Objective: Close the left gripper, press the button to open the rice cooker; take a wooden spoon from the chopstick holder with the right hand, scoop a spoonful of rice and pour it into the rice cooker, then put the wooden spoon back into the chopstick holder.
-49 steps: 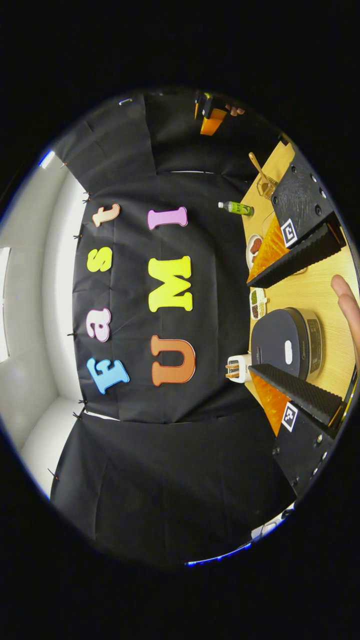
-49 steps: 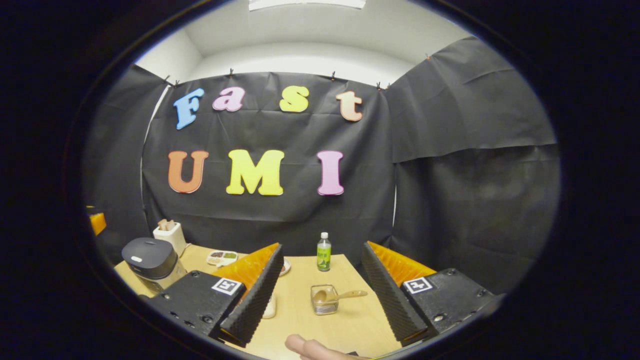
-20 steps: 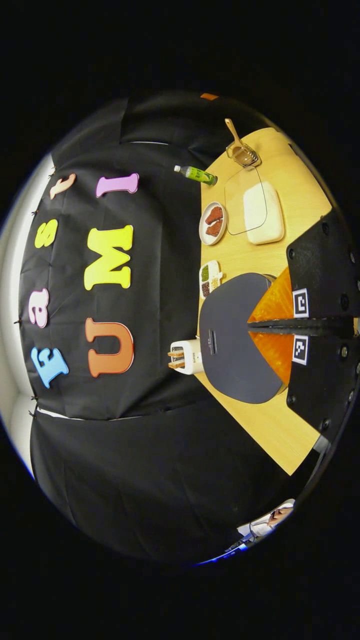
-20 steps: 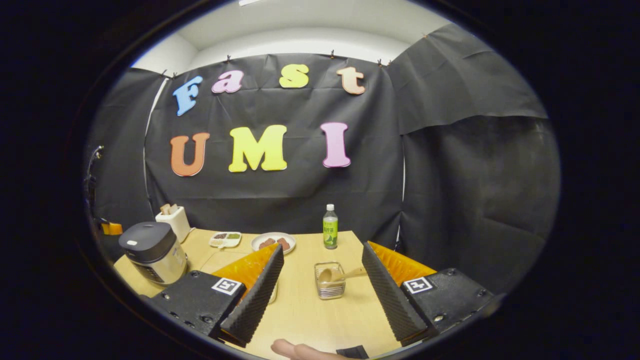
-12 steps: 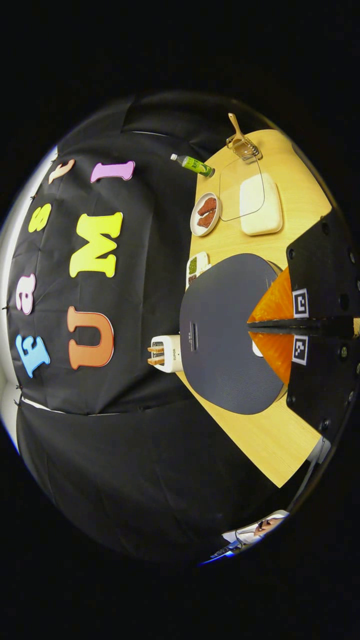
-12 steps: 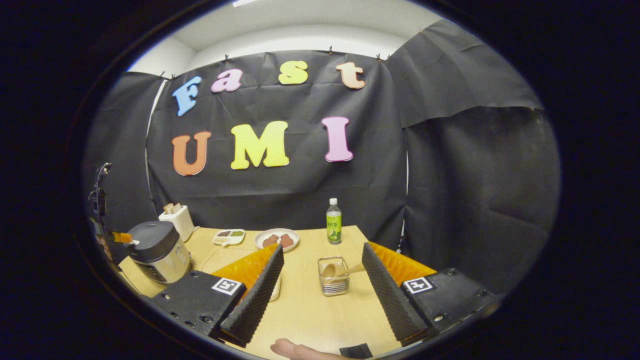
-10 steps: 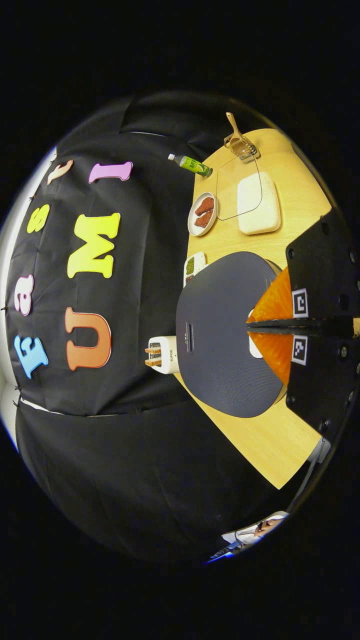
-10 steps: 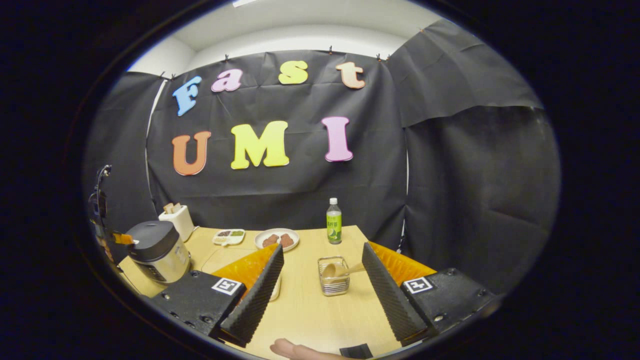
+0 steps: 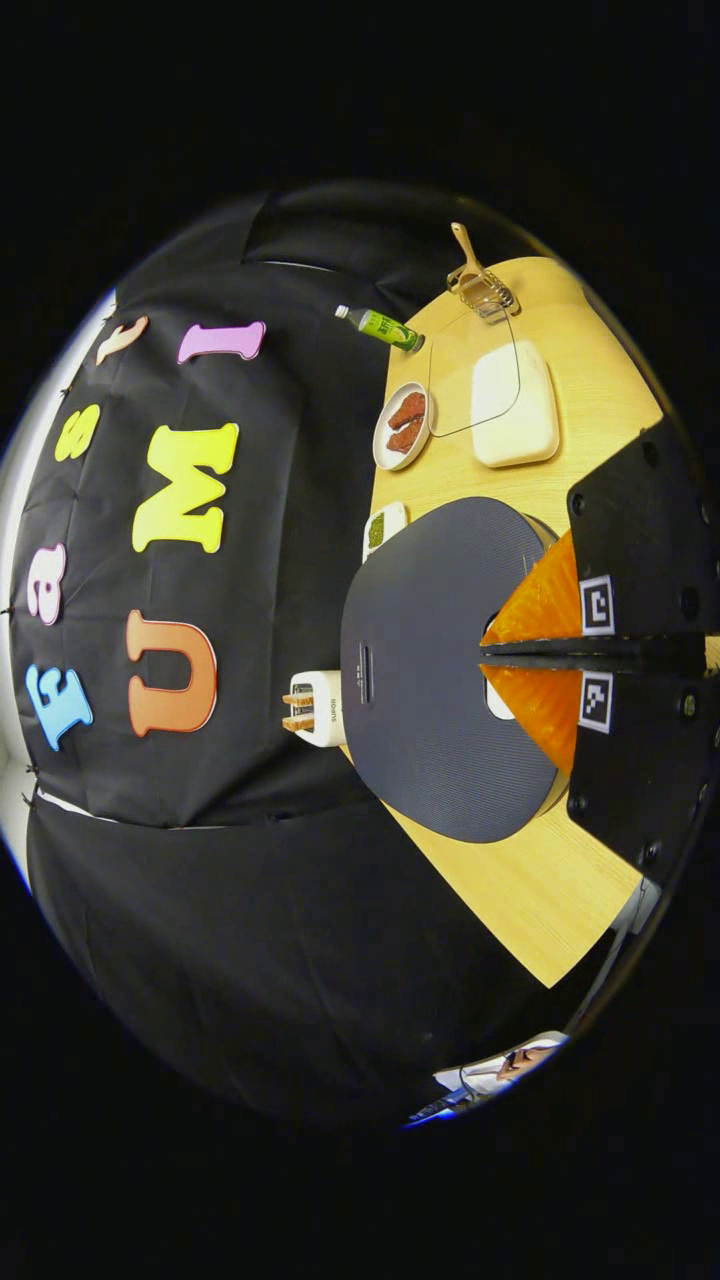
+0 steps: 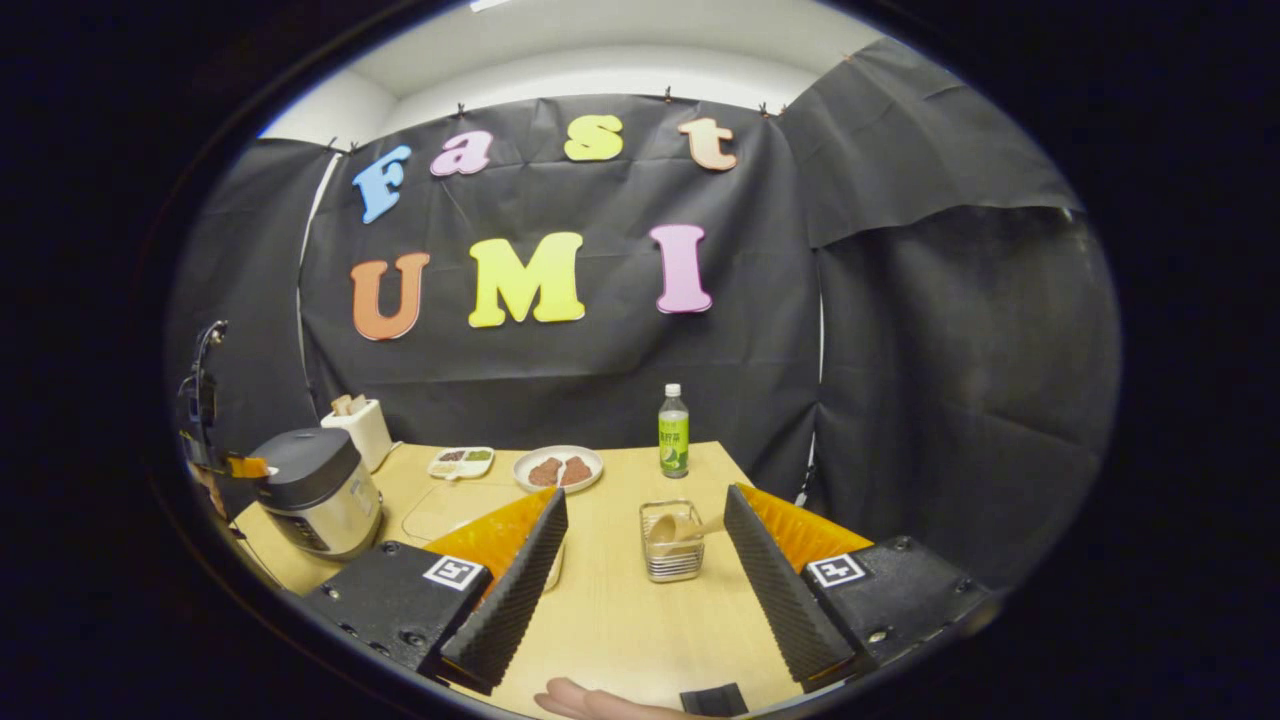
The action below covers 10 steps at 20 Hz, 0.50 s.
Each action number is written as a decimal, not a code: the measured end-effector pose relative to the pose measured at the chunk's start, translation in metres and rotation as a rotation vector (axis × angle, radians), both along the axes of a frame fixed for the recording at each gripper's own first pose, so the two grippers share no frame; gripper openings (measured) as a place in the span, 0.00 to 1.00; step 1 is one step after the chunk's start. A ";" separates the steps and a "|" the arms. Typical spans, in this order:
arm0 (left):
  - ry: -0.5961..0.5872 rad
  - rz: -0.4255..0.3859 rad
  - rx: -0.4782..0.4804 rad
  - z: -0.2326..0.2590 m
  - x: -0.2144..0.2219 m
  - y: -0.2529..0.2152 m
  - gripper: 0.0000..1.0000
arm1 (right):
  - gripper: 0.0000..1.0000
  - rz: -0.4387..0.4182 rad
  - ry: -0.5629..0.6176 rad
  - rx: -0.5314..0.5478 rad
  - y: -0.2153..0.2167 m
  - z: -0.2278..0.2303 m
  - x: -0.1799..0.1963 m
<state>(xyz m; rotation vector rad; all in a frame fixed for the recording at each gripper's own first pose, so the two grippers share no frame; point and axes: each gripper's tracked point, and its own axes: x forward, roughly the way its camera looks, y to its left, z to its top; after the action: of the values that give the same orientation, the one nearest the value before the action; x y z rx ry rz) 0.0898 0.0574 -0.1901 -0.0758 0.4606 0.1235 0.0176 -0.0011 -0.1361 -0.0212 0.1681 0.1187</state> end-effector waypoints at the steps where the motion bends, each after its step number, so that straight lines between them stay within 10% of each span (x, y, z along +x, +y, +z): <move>1: -0.014 0.005 0.006 0.003 0.001 0.000 0.00 | 0.99 -0.002 0.004 -0.008 0.000 -0.002 0.000; 8: -0.223 -0.093 -0.025 0.061 -0.003 -0.016 0.00 | 0.99 -0.009 0.007 -0.021 -0.007 -0.009 -0.004; 10: -0.301 -0.114 -0.033 0.096 -0.019 -0.023 0.49 | 0.99 -0.011 0.013 -0.017 -0.009 -0.013 -0.004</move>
<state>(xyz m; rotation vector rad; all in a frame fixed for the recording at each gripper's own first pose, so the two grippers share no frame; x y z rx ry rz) 0.0710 0.0345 -0.0941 -0.0986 0.1662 -0.0082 0.0135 -0.0099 -0.1488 -0.0362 0.1820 0.1060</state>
